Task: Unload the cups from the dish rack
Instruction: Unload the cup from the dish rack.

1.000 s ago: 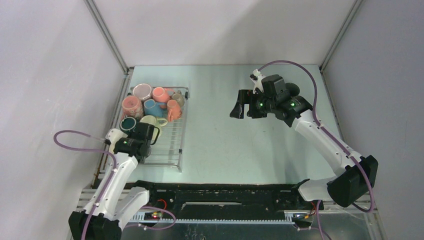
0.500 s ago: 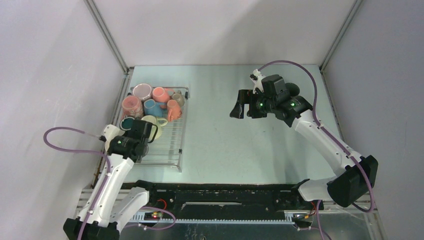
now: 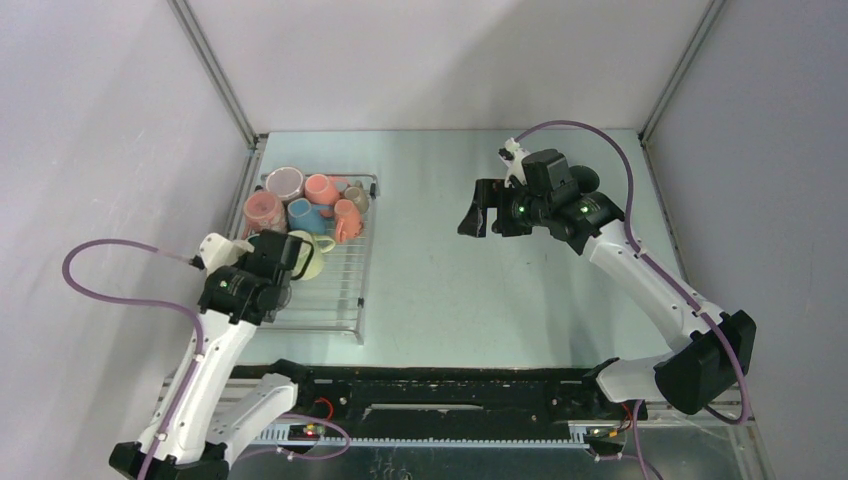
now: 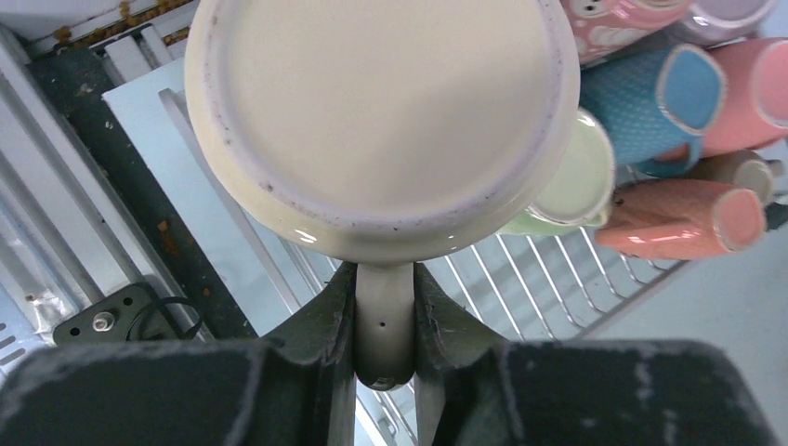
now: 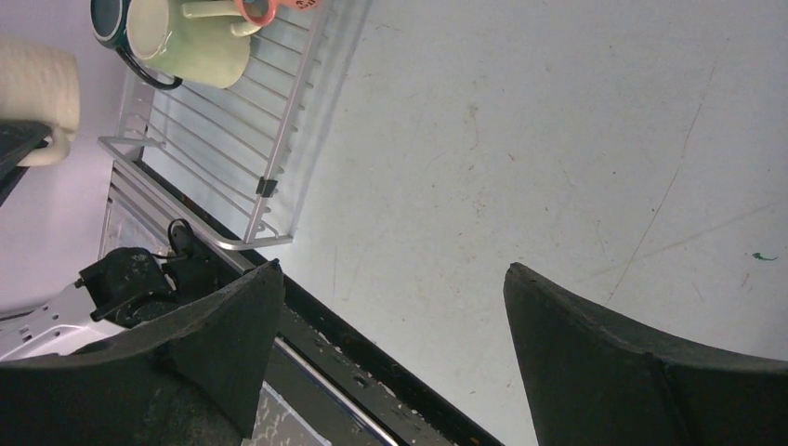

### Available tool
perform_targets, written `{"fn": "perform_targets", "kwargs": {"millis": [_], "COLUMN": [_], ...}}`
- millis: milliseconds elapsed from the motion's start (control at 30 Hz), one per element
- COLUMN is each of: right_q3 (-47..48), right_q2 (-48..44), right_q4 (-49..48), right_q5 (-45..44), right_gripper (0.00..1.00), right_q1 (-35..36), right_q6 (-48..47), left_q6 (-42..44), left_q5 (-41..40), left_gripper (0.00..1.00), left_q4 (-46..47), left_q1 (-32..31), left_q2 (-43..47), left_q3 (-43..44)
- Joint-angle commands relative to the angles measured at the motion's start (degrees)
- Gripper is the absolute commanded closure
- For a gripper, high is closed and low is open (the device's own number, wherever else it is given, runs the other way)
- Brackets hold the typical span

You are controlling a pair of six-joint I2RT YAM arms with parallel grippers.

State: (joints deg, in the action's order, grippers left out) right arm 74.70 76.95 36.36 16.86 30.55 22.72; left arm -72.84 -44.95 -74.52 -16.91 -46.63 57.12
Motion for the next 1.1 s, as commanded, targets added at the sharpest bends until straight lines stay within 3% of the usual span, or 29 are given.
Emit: {"fn": "perform_targets", "kwargs": {"millis": [0,300,667,1067], "right_q3": [0.00,-0.07,-0.13,-3.03], "right_q2": [-0.99,-1.33,-3.00,-5.21], "right_q4": [-1.90,-2.64,-3.63,-9.25], "right_q5": [0.38,0.32,-0.32,4.88], "right_gripper": [0.05,0.05,0.05,0.04], "right_q1": [0.57,0.57,-0.71,-4.82], "right_q6": [1.06,2.35,5.82,13.38], "left_q6": [1.73,7.69,17.10,20.94], "left_q5": [-7.31,-8.06,-2.78,9.05], "left_gripper": [1.00,1.00,1.00,1.00], "left_q4": [0.38,0.83,7.26,18.47], "left_q1": [-2.21,-8.00,-14.67,-17.24], "left_q2": [-0.52,-6.26,-15.83,-20.44], "left_q3": [8.38,20.49,34.02,36.11]}}
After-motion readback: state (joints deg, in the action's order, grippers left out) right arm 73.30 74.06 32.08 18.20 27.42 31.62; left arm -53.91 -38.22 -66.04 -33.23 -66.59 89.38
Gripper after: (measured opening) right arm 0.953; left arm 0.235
